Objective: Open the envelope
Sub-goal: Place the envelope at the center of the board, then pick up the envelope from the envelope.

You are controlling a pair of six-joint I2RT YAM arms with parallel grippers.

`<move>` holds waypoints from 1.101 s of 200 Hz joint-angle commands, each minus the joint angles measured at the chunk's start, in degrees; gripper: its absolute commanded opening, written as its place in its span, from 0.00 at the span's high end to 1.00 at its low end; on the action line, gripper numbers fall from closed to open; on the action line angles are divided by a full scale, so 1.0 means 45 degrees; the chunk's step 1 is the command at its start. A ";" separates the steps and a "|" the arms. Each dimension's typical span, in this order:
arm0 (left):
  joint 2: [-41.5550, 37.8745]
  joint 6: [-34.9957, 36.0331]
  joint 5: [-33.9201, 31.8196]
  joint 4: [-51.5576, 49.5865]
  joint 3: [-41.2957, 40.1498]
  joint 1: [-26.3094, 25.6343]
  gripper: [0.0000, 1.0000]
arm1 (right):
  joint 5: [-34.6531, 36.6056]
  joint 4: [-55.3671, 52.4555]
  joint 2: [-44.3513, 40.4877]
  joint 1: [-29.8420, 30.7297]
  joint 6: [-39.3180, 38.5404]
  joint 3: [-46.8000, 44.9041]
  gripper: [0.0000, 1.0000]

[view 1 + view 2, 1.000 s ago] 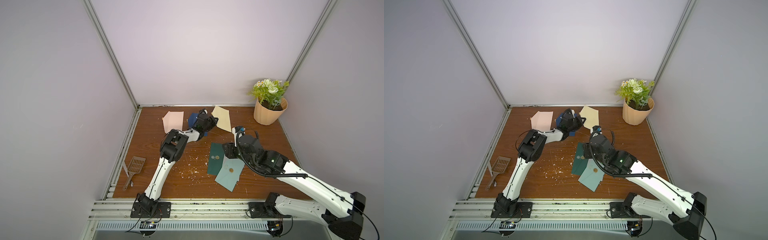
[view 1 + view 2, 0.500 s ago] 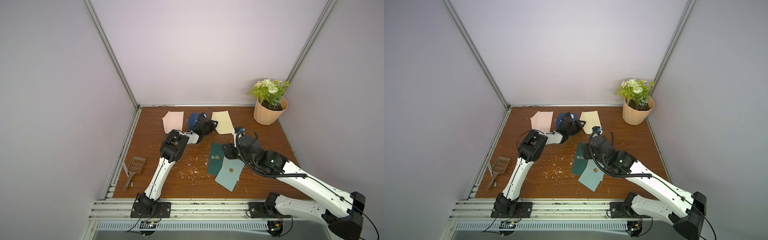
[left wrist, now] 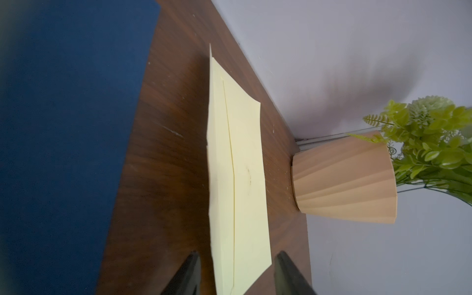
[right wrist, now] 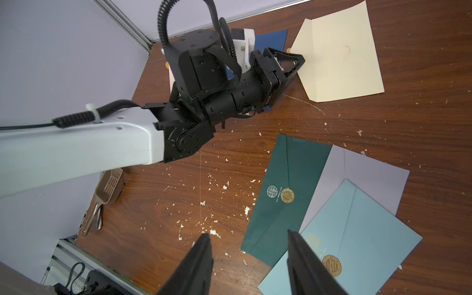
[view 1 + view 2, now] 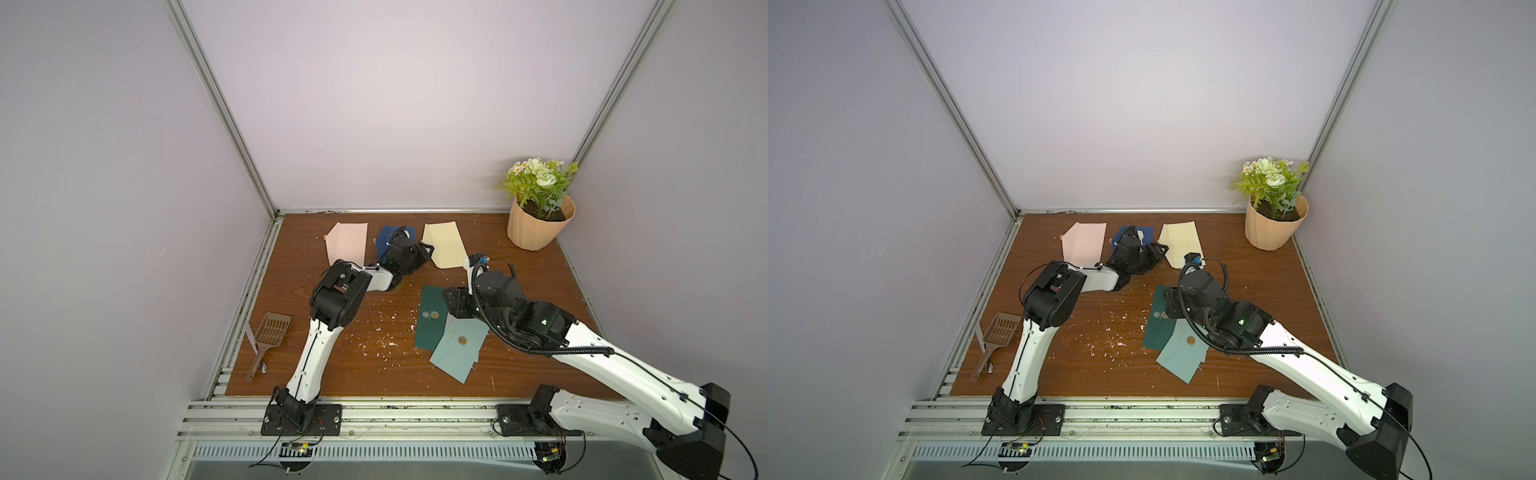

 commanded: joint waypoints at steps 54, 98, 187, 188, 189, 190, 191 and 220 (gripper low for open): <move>-0.3930 0.1806 0.0151 -0.0117 -0.3113 -0.0597 0.50 | -0.0136 0.0533 0.1044 0.0012 0.0511 -0.0073 0.48; -0.6190 0.3651 -0.0294 -0.1446 -0.5844 -0.2268 0.49 | -0.1388 0.1282 0.1509 -0.1029 0.0966 -0.1180 0.56; -0.7012 0.4075 0.4726 0.1577 -0.8497 -0.3206 0.49 | -0.4631 0.2806 0.0188 -0.5489 0.1554 -0.4720 0.57; -0.7011 0.4072 0.4765 0.1595 -0.8508 -0.3222 0.49 | -0.4660 0.2833 0.0192 -0.5536 0.1561 -0.4744 0.57; -0.7001 0.4061 0.4805 0.1613 -0.8504 -0.3240 0.49 | -0.4675 0.2856 0.0194 -0.5559 0.1575 -0.4776 0.57; -0.6995 0.4056 0.4834 0.1632 -0.8512 -0.3268 0.49 | -0.4711 0.2868 0.0195 -0.5609 0.1582 -0.4811 0.56; -0.6983 0.4053 0.4869 0.1651 -0.8515 -0.3292 0.49 | -0.4739 0.2893 0.0195 -0.5644 0.1595 -0.4839 0.56; -0.6836 0.3942 0.5117 0.1841 -0.8673 -0.3941 0.47 | -0.5510 0.3477 0.0195 -0.6450 0.1780 -0.5633 0.57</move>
